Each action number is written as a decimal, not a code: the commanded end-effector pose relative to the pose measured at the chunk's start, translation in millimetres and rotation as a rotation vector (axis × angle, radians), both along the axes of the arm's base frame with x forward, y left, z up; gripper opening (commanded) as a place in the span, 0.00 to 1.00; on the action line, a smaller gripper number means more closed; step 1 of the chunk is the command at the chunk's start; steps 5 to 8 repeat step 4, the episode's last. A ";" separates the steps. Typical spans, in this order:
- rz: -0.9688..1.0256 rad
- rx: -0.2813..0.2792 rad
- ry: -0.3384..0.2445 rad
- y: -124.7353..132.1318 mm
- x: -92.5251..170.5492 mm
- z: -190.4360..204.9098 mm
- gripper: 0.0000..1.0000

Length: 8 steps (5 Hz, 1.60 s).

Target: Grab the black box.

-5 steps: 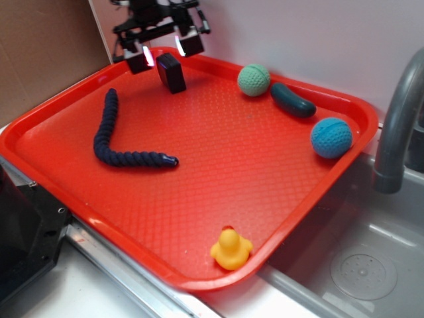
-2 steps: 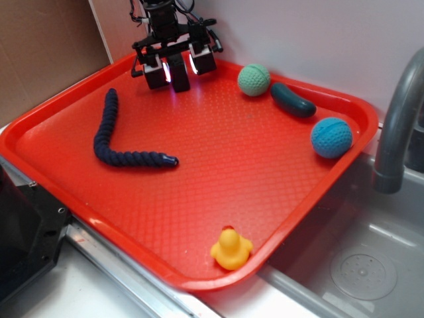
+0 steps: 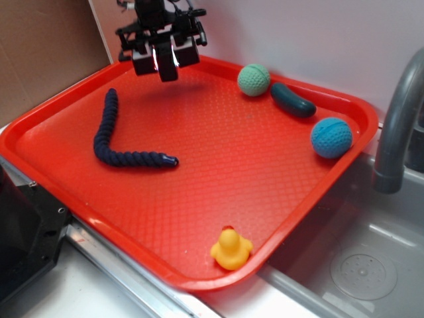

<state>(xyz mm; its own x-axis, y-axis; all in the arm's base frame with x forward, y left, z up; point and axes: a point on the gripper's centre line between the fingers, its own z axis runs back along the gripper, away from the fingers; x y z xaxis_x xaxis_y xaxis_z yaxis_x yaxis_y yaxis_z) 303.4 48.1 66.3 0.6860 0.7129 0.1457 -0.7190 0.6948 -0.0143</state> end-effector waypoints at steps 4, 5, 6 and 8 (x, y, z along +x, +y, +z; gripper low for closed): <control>-0.449 -0.055 -0.044 -3.2 -84.3 160.9 0.00; -0.449 -0.055 -0.044 -3.2 -84.3 160.9 0.00; -0.449 -0.055 -0.044 -3.2 -84.3 160.9 0.00; -0.449 -0.055 -0.044 -3.2 -84.3 160.9 0.00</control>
